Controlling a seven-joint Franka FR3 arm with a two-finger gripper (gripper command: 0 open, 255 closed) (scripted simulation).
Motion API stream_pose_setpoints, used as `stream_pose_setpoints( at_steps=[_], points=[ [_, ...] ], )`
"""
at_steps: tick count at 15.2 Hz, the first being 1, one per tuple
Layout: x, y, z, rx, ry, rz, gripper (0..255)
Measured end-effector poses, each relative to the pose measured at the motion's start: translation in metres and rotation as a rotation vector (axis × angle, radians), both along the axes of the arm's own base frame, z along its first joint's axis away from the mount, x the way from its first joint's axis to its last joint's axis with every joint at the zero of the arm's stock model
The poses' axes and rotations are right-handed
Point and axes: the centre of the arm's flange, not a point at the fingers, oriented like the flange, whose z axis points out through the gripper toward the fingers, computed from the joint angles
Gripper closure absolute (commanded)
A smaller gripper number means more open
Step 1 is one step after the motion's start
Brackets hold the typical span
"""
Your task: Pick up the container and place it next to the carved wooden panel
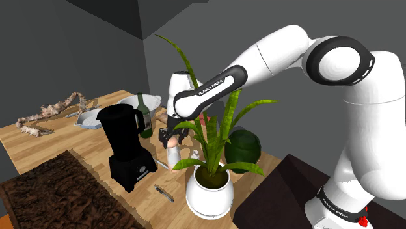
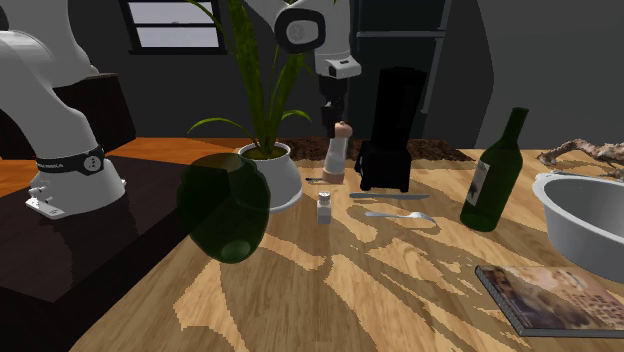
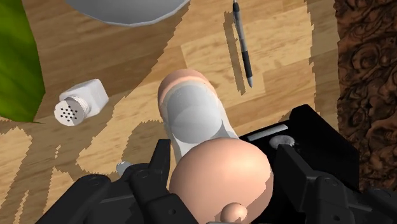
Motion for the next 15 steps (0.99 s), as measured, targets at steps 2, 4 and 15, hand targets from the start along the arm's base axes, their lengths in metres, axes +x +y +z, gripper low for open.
stream_pose_setpoints(
  at_steps=[2,4,15],
  points=[
    [0.0,0.001,-0.011,0.0,0.0,0.0,255],
    [0.0,0.001,-0.021,0.0,0.0,0.0,255],
    [0.0,0.0,-0.056,0.0,0.0,0.0,255]
  ],
)
